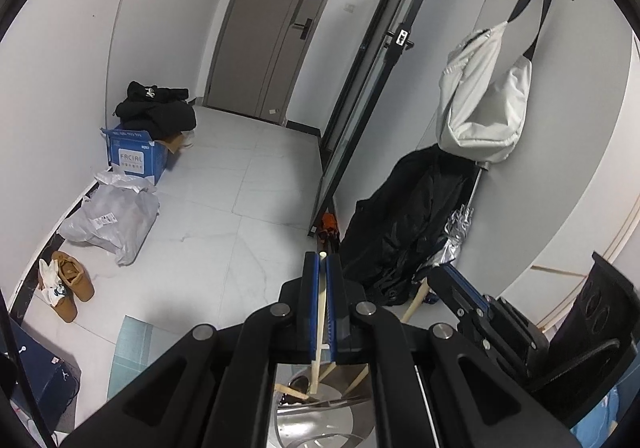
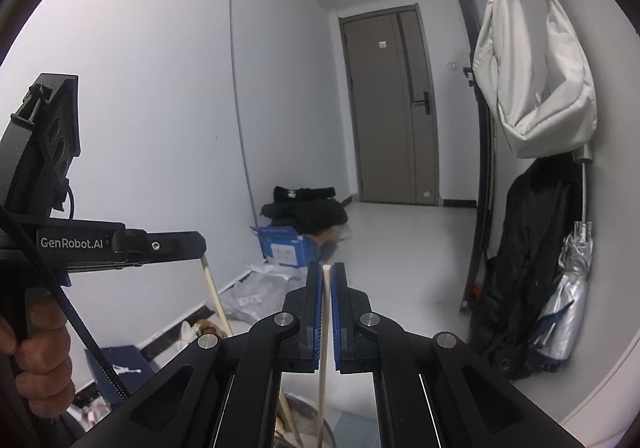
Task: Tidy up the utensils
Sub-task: 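Carry both chopsticks over the white holder and lower them in, then open both grippers and withdraw them from the holder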
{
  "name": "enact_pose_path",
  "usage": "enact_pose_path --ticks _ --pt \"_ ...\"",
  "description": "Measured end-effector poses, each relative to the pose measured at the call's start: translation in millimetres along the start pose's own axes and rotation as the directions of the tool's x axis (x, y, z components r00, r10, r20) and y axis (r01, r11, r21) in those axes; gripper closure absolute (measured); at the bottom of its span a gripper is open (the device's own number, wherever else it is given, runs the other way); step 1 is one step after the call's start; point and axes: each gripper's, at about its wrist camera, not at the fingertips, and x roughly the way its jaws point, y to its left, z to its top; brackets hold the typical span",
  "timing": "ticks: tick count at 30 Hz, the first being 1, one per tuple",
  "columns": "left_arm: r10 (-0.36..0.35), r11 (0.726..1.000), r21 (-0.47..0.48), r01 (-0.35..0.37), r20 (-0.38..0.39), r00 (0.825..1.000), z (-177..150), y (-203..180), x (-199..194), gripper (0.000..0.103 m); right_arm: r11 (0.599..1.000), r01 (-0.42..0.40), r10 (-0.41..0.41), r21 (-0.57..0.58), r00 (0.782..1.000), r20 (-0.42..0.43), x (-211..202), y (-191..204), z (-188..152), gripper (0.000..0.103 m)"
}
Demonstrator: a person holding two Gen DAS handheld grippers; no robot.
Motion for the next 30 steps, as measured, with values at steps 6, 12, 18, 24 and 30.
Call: enact_pose_path --ticks 6,12,18,24,30 --pt "-0.002 1.000 0.014 0.002 -0.020 1.000 -9.5 0.4 1.4 0.103 0.999 -0.022 0.022 -0.042 1.000 -0.011 1.5 3.9 -7.6 0.099" --pt "-0.011 0.999 0.030 0.013 -0.051 0.999 -22.4 -1.6 3.7 0.103 0.995 -0.036 0.031 -0.088 0.998 -0.049 4.7 8.6 -24.6 0.099" --pt "-0.022 0.997 0.072 0.028 -0.091 0.996 -34.5 -4.5 2.8 0.103 0.994 -0.055 0.045 -0.090 0.993 -0.106 9.5 6.9 -40.9 0.099" --pt "-0.036 0.995 0.087 0.048 -0.136 0.990 -41.5 -3.7 5.1 0.103 0.994 -0.070 0.057 -0.081 0.987 -0.153 7.6 7.1 -53.1 0.098" --pt "-0.050 0.996 0.058 0.062 -0.185 0.982 -43.7 1.6 5.7 0.097 0.998 -0.062 0.056 -0.029 0.985 -0.165 -6.6 2.5 -57.8 0.096"
